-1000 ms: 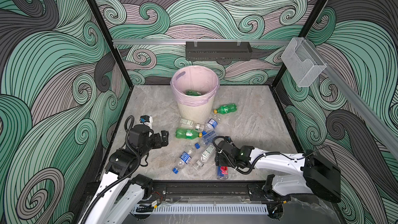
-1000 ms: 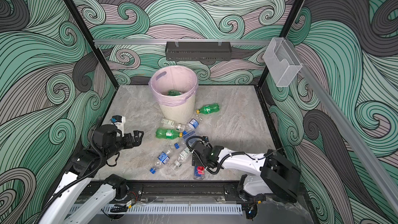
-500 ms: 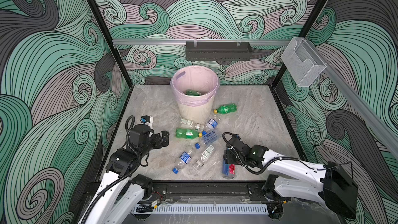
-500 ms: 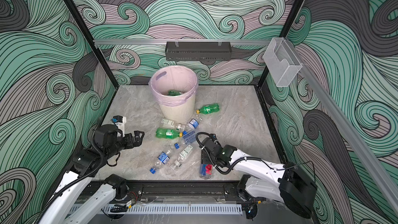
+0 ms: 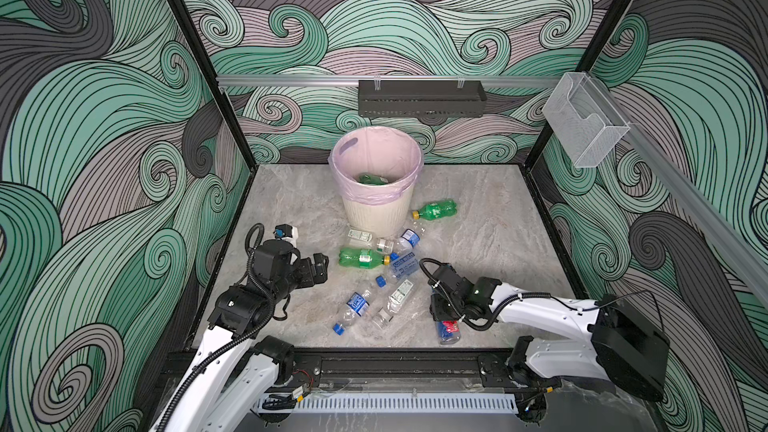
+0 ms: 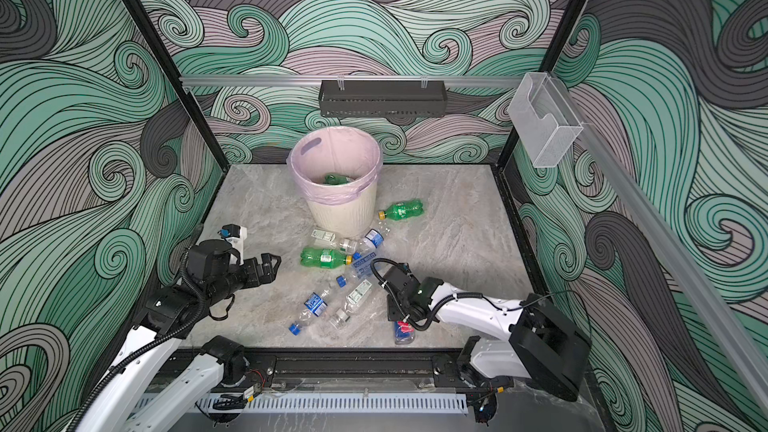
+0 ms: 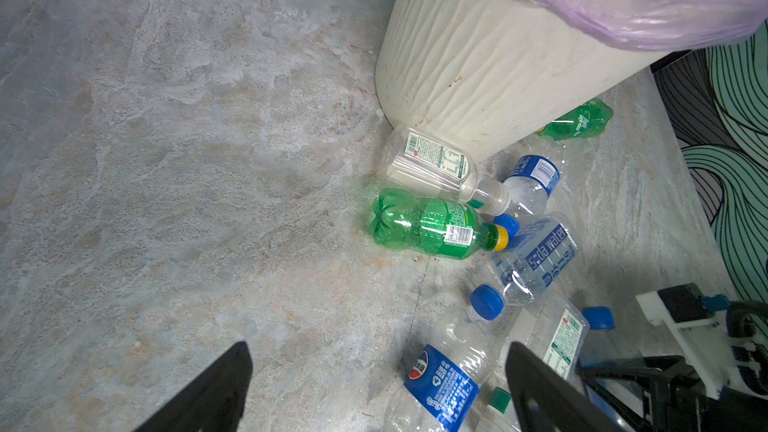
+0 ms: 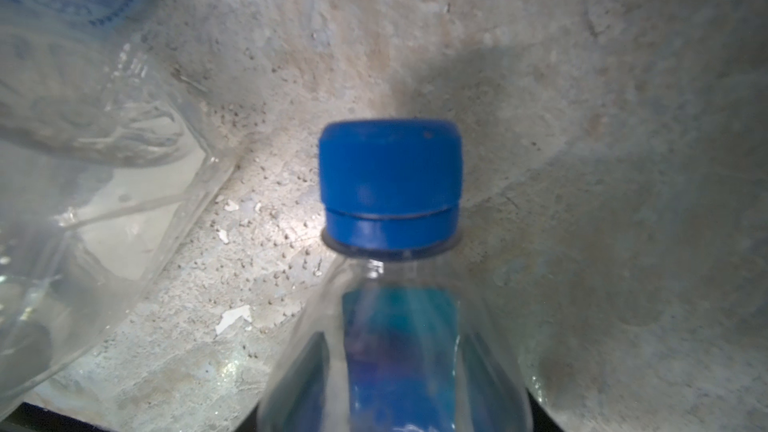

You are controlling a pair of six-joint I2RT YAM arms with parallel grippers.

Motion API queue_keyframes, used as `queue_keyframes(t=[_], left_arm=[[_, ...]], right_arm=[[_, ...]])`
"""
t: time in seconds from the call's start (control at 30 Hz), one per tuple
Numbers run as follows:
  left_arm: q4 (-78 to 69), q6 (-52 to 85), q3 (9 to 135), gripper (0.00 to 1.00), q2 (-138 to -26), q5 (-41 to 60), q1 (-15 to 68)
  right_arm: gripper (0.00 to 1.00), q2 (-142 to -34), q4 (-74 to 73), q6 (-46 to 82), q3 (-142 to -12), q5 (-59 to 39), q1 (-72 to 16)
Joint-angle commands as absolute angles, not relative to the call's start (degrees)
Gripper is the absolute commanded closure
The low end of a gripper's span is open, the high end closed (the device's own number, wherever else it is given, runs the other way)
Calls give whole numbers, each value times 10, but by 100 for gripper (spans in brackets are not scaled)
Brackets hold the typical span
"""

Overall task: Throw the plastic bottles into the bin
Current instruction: 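Grasp the blue-capped clear bottle by its body with the right gripper, then lift the blue-capped bottle over the bin with the right gripper and release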

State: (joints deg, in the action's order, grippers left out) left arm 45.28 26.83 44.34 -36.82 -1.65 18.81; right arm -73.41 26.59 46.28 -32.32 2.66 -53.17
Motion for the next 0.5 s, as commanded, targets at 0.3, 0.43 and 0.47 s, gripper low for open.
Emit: queue_keyframes(t=[0.3, 0.43, 0.47], left_arm=[[446, 287, 433, 6, -372, 10, 185], [446, 292, 434, 5, -376, 7, 184], [448, 293, 435, 5, -377, 7, 185]], right_arm=[[60, -607, 345, 400, -349, 82, -505], [62, -588, 346, 366, -350, 75, -465], [62, -584, 346, 358, -356, 74, -457]])
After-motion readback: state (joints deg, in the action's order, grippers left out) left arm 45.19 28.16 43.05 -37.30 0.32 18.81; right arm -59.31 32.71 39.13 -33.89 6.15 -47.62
